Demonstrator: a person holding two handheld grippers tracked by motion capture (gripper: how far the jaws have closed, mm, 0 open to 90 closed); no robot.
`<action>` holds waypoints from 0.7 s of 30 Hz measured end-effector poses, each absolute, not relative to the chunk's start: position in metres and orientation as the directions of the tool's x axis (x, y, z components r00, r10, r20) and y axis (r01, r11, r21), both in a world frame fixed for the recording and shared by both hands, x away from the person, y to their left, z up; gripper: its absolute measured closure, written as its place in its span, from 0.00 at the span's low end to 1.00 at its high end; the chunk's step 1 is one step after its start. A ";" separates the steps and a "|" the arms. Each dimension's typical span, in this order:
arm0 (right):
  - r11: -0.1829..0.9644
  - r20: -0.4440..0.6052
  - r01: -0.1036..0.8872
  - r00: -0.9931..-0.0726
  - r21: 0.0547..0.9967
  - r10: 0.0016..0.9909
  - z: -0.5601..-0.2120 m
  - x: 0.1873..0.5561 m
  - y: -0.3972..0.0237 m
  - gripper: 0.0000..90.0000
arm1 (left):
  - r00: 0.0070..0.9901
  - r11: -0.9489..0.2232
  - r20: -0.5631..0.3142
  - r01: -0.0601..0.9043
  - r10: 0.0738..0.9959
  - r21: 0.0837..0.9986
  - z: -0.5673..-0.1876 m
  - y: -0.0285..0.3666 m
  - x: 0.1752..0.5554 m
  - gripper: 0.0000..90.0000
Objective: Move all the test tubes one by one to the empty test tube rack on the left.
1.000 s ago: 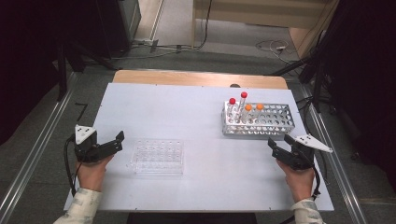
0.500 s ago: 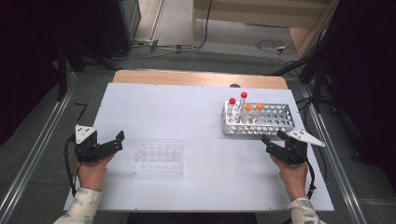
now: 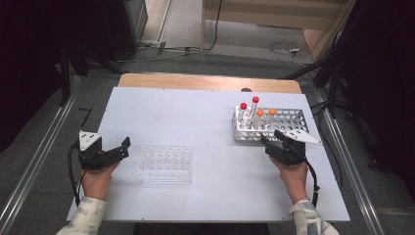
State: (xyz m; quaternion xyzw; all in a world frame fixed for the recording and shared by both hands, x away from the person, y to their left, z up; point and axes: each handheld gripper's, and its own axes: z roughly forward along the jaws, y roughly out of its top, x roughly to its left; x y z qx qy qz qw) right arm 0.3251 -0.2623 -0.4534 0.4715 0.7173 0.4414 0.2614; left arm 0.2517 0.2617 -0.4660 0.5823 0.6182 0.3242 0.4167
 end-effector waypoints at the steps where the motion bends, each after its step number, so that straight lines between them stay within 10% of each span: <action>1: 0.165 0.043 0.444 -0.423 0.881 0.905 -0.453 0.327 -0.260 0.46 | 0.024 0.112 -0.137 0.449 0.990 0.886 -0.466 0.262 0.252 0.05; 21: 0.155 0.046 0.435 -0.416 0.887 0.908 -0.459 0.356 -0.234 0.75 | 0.021 0.112 -0.136 0.447 0.991 0.888 -0.466 0.262 0.251 0.06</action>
